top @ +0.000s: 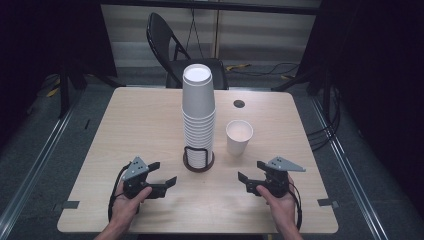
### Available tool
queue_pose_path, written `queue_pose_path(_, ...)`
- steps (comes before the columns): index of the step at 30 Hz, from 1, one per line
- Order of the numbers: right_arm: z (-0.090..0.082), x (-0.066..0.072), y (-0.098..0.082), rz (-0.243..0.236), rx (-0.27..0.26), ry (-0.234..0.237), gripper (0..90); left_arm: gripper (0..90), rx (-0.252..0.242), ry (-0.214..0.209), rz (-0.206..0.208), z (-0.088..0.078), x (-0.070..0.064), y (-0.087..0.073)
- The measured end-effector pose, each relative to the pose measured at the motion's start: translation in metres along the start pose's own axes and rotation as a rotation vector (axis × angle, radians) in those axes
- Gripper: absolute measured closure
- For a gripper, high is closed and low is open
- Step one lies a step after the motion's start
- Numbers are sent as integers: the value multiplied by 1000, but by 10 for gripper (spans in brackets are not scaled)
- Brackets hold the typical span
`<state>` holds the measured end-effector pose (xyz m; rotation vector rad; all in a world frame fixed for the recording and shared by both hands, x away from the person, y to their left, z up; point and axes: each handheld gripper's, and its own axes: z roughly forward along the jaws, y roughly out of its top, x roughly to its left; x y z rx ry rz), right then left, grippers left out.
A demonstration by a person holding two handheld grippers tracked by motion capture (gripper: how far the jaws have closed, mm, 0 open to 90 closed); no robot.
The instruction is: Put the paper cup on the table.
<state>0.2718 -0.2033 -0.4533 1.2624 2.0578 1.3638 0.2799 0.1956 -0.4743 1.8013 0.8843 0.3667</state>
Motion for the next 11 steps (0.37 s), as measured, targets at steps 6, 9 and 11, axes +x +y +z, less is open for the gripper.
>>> queue_pose_path(6,-5,7,-15,2,16,17,142,158,12,10,2,1,-1,0)
queue_pose_path(9,-3,6,-16,-3,22,7,139,158,20,19,2,1,-1,-1)
queue_pose_path(11,-2,1,-16,0,22,-12,133,158,20,22,-4,1,0,-1)
